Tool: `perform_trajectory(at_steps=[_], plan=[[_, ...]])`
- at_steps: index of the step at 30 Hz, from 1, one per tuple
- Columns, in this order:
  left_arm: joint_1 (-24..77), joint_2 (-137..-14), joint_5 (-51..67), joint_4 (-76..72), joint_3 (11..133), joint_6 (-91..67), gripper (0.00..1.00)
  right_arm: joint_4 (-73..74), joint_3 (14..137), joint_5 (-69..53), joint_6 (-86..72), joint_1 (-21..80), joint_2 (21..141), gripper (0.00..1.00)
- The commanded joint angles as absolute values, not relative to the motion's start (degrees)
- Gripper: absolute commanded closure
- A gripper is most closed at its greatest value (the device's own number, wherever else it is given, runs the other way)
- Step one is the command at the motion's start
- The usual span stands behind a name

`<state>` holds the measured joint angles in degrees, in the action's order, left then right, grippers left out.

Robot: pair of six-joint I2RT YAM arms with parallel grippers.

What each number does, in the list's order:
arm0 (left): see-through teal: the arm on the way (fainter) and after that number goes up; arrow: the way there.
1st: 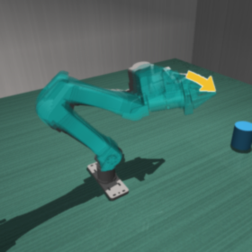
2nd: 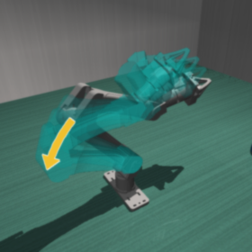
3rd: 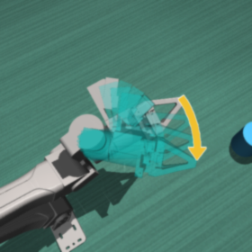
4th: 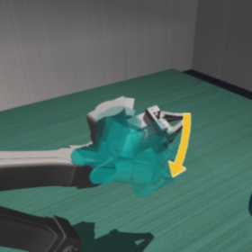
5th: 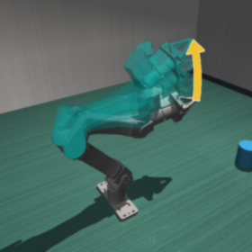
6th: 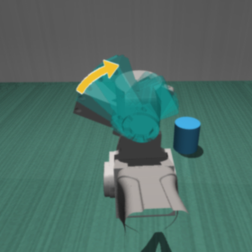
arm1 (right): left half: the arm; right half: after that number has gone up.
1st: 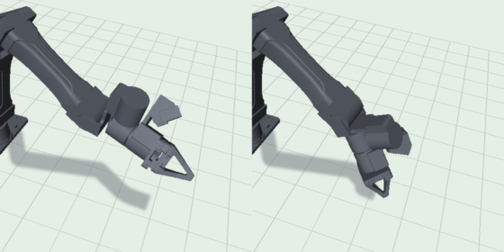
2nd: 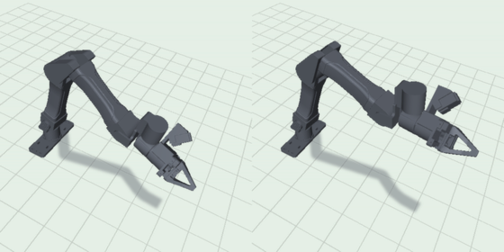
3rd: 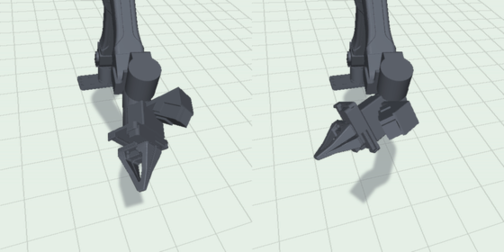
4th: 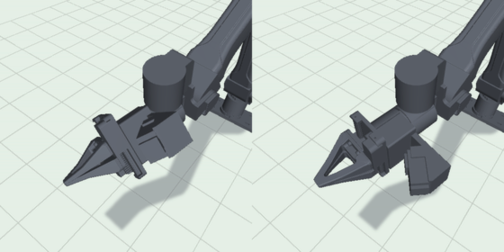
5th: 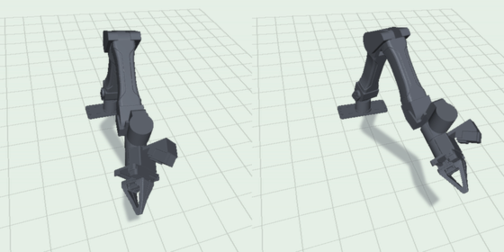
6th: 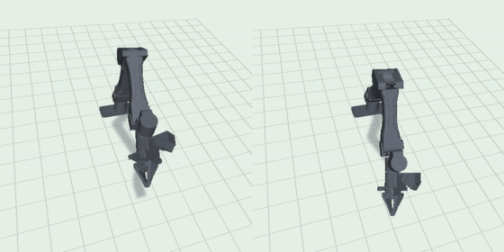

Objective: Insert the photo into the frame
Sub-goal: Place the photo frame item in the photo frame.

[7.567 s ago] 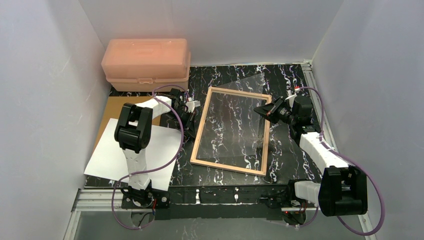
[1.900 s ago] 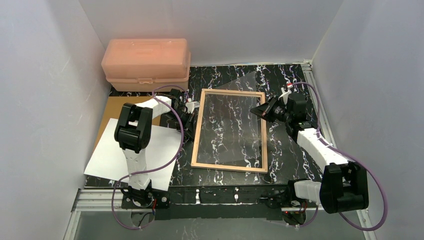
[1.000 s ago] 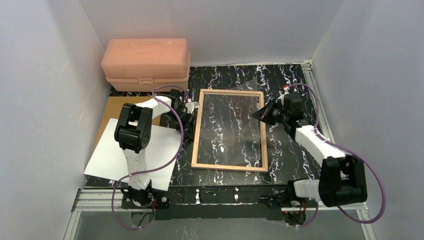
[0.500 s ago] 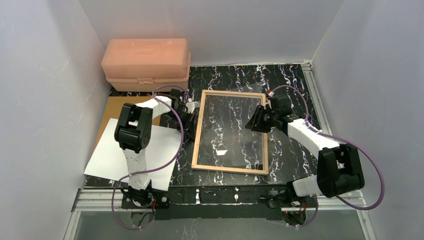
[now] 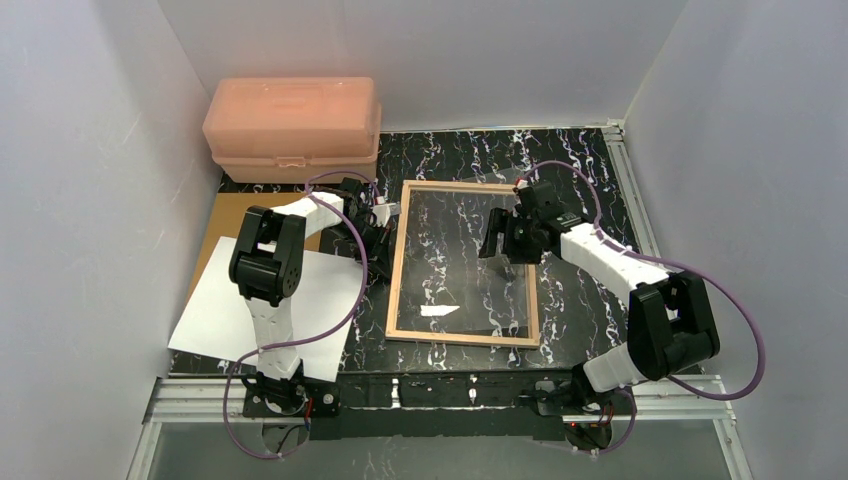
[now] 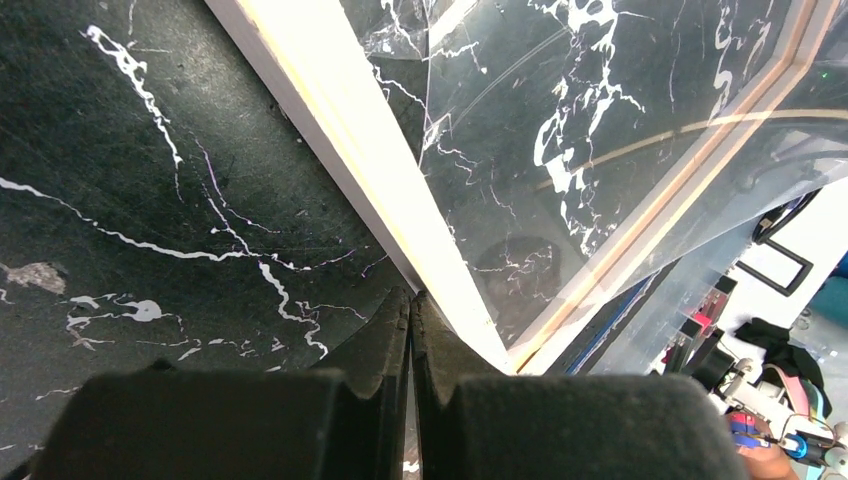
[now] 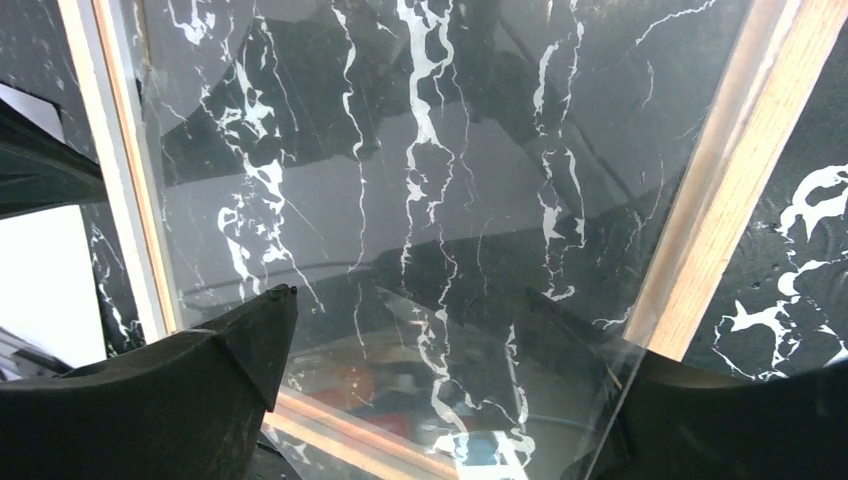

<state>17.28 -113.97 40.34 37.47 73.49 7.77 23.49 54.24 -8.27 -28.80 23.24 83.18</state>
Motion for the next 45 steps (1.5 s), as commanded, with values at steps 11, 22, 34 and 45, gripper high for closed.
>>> perform_trajectory(at_steps=[11,22,34,45], plan=[[18.1,-112.7,44.0,37.8,73.7,7.8,1.0,29.6,58.0,-1.1,-24.7,24.7,82.7,0.01],[18.1,-112.6,44.0,37.8,73.3,7.9,1.0,30.1,57.9,1.6,-23.8,24.7,81.4,0.01],[18.1,-112.3,44.2,37.8,73.4,8.0,1.0,30.2,56.4,3.8,-23.5,24.4,80.8,0.01],[18.1,-112.3,44.3,38.0,73.4,8.1,1.0,28.6,54.7,3.4,-22.9,23.7,82.1,0.01]])
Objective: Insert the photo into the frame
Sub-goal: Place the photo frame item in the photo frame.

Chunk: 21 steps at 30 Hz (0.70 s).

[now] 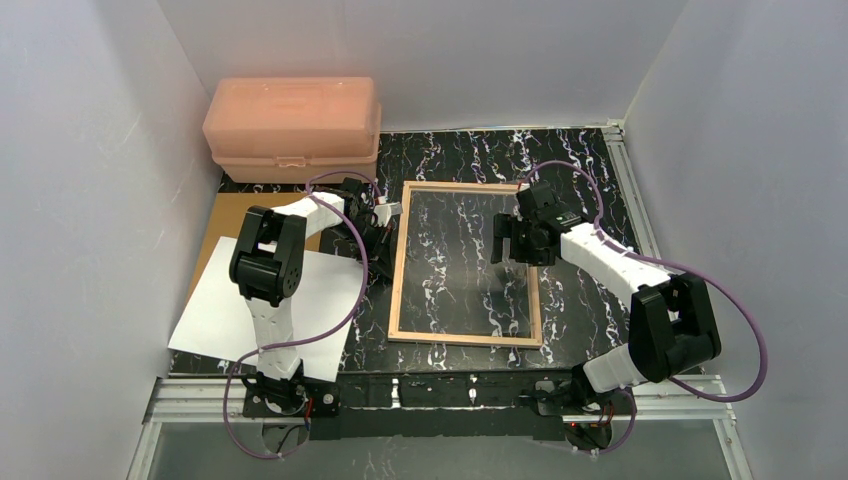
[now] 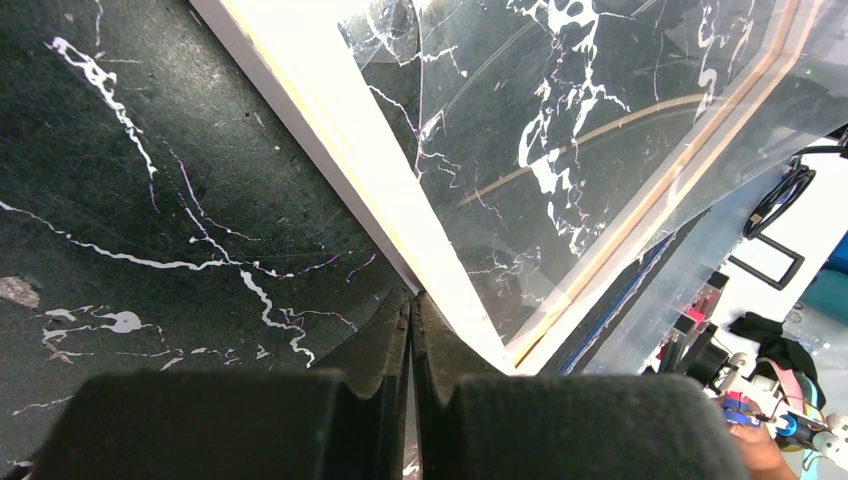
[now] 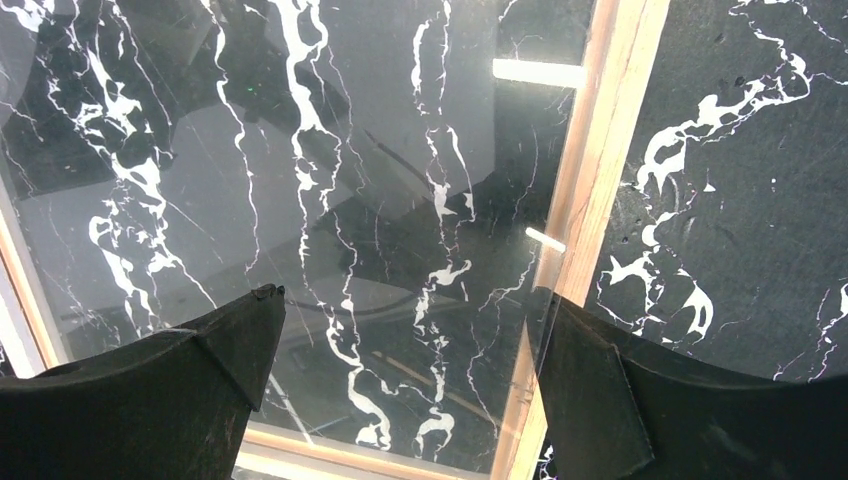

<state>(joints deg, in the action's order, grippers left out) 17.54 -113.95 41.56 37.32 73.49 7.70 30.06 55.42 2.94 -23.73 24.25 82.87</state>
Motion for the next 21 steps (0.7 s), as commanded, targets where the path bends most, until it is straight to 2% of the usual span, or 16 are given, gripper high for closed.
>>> perform_trajectory(at_steps=[1,21], plan=[[18.1,-112.3,44.3,38.1,73.3,8.2,1.0,28.2,54.4,3.4,-22.8,23.6,82.0,0.01],[18.0,-112.0,44.6,38.4,73.4,8.3,1.0,25.0,52.2,5.1,-20.3,21.7,83.2,0.01]])
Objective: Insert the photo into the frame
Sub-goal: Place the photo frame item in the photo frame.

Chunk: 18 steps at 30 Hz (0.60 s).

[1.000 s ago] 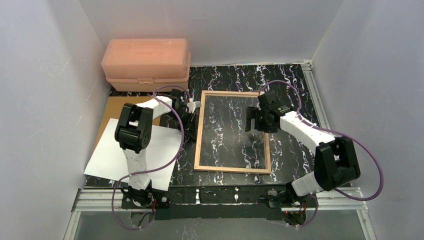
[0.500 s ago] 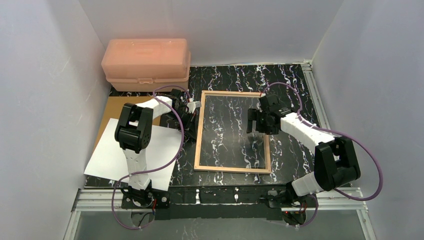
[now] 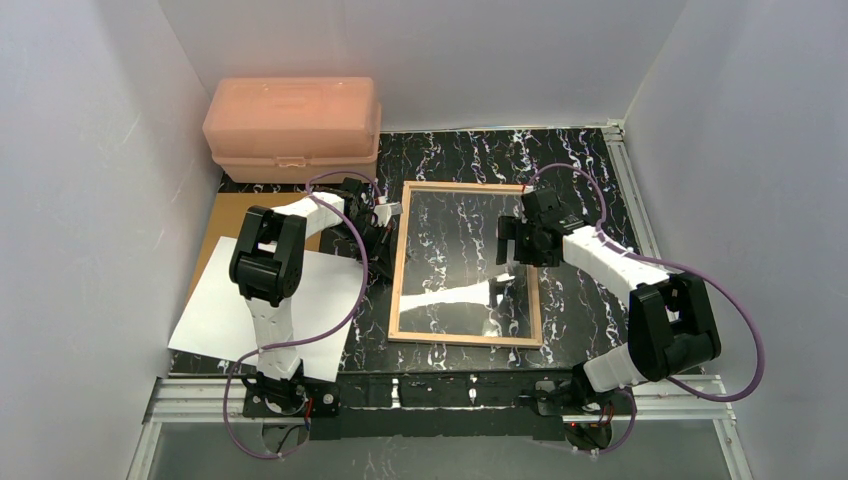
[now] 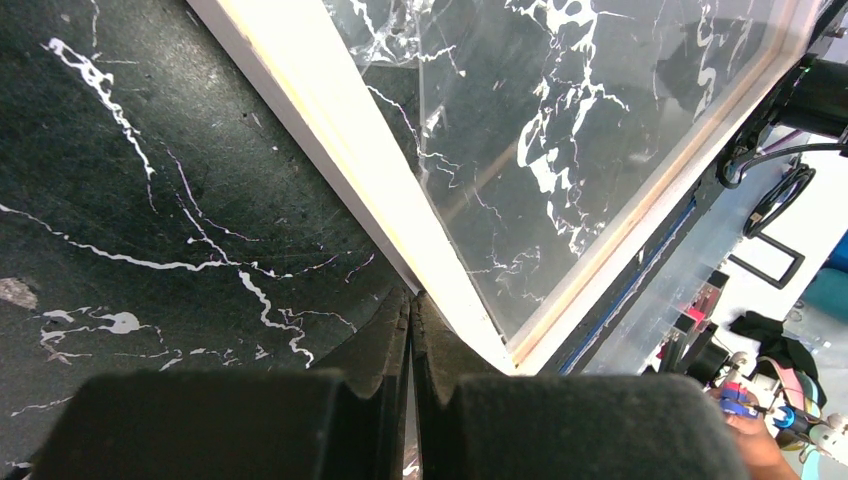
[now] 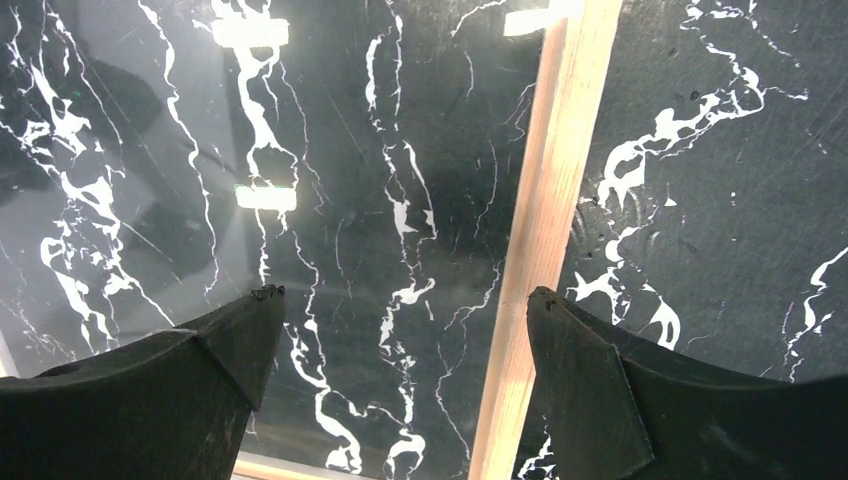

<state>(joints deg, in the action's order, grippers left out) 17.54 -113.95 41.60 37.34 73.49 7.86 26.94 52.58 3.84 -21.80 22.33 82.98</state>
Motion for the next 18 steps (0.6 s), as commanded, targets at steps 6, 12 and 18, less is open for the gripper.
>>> perform_trajectory(at_steps=[6,12,18], plan=[[18.0,-112.0,44.6,38.5,73.5,8.2,1.0,24.0,52.6,4.5,-20.0,21.6,84.4,0.01],[18.0,-112.0,44.3,38.7,73.5,8.5,1.0,24.0,52.4,2.8,-20.8,21.6,83.5,0.01],[17.6,-112.1,44.7,39.7,74.4,8.6,1.0,26.8,49.0,2.3,-24.3,21.7,75.8,0.03]])
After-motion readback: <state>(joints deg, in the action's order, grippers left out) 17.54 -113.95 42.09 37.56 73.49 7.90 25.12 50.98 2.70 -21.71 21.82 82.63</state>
